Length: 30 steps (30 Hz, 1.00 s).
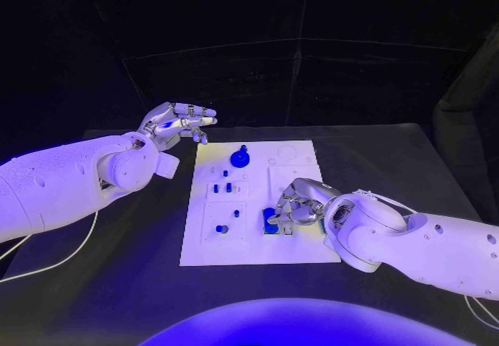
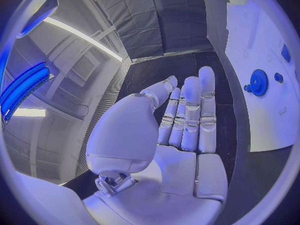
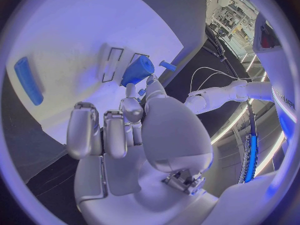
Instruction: Assemble the parts on the task board
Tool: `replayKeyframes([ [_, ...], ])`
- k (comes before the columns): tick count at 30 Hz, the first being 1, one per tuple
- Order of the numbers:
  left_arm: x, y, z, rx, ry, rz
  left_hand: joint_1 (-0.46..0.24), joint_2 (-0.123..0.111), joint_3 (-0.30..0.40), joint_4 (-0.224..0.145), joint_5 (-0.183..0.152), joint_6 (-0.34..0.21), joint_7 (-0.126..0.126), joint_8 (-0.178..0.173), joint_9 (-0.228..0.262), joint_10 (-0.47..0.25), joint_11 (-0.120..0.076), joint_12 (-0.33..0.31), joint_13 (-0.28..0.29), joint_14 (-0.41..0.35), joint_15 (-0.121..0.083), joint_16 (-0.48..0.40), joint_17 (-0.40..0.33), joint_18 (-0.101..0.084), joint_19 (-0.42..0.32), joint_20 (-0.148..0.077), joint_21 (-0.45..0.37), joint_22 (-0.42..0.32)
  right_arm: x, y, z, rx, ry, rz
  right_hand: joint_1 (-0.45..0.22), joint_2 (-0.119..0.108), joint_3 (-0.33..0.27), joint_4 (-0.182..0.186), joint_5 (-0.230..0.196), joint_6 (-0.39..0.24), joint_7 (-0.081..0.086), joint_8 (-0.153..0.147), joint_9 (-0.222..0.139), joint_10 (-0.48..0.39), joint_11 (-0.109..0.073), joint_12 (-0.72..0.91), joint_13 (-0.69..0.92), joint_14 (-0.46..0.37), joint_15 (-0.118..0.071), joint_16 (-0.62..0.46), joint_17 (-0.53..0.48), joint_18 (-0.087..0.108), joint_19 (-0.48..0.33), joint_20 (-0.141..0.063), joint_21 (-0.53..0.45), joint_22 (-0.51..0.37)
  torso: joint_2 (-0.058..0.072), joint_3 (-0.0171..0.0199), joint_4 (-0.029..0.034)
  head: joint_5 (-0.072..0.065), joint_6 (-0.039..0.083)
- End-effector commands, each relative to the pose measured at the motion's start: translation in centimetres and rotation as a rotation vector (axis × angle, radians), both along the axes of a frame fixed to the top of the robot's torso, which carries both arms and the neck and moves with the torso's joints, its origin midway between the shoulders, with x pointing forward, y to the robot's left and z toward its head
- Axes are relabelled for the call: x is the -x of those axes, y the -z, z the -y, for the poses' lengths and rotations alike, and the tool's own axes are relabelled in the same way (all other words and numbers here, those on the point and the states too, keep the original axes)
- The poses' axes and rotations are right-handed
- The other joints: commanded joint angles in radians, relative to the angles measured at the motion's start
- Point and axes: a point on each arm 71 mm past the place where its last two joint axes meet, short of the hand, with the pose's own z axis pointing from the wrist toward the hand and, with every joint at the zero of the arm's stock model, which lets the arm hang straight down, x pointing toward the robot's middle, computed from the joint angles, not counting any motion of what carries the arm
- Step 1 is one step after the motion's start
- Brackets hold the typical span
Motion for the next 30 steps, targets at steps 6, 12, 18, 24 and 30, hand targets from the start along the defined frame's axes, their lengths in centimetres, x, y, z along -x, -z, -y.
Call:
replayKeyframes([
  [6,0.0,-0.1,0.2,0.01,0.012,0.001,-0.001,-0.001,-0.007,0.0,0.001,-0.007,0.0,0.006,-0.001,-0.007,-0.003,0.001,-0.001,-0.007,-0.002,-0.003,-0.001,0.014,-0.006,-0.002,-0.007,-0.001,-0.4,0.3,-0.3,0.043,-0.005,0.006,0.01,0.017,0.0,-0.007,0.004,0.003,-0.004,0.001,0.004,-0.002,-0.001,-0.006,-0.004,0.058,-0.001,0.005,0.019,-0.019,0.002,-0.005,0.004,0.001,0.001,-0.0003,0.0011,0.005,-0.001],
  [12,0.0,-0.1,0.2,0.01,0.012,0.0,-0.001,-0.001,-0.007,0.0,0.001,-0.007,0.0,0.006,-0.001,-0.007,-0.003,0.001,-0.001,-0.007,-0.002,-0.003,-0.001,0.014,-0.006,-0.002,-0.007,-0.001,-0.6,0.4,-0.5,0.059,-0.011,0.019,0.02,0.025,-0.001,-0.015,0.007,0.005,-0.005,0.001,0.007,0.0,-0.003,-0.007,-0.005,0.058,-0.002,0.006,0.022,-0.019,0.003,-0.005,0.006,0.004,0.001,-0.0002,-0.0006,0.008,-0.004],
  [18,0.0,-0.1,0.2,0.01,0.012,0.0,-0.001,-0.001,-0.007,0.0,0.001,-0.007,0.0,0.006,-0.001,-0.007,-0.003,0.001,-0.001,-0.007,-0.002,-0.003,-0.001,0.014,-0.006,-0.002,-0.007,-0.001,-0.8,0.4,-0.9,0.072,-0.036,0.047,0.063,0.041,0.004,-0.049,-0.026,0.02,-0.012,0.007,0.016,0.011,-0.009,0.013,0.015,0.059,-0.007,0.007,0.027,-0.02,0.004,-0.008,0.008,0.01,0.001,0.0002,-0.001,0.008,-0.006],
  [24,-0.1,-0.1,0.2,0.009,0.012,0.0,-0.001,-0.001,-0.007,0.0,0.001,-0.007,0.0,0.006,-0.001,-0.007,-0.003,0.001,-0.001,-0.007,-0.002,-0.003,-0.001,0.014,-0.006,-0.002,-0.007,-0.001,-0.8,0.0,-1.1,0.007,-0.051,0.082,0.025,0.04,-0.018,-0.032,-0.032,0.013,-0.007,-0.001,0.016,0.015,-0.004,0.021,0.023,0.059,-0.004,0.008,0.03,-0.021,0.005,-0.007,0.009,0.012,0.0,0.0008,-0.0027,0.009,-0.005],
  [30,-0.1,-0.1,0.2,0.009,0.011,0.0,-0.001,-0.001,-0.007,0.0,0.001,-0.007,0.0,0.006,-0.001,-0.007,-0.003,0.001,-0.001,-0.007,-0.002,-0.003,-0.001,0.014,-0.006,-0.002,-0.007,-0.001,-0.5,-0.6,-0.9,-0.08,-0.065,0.113,0.018,0.041,-0.023,-0.028,-0.027,0.012,-0.006,-0.003,0.017,0.016,-0.004,0.023,0.025,0.06,-0.003,0.01,0.032,-0.021,0.005,-0.007,0.01,0.013,0.0,0.0001,-0.0017,0.009,-0.005],
])
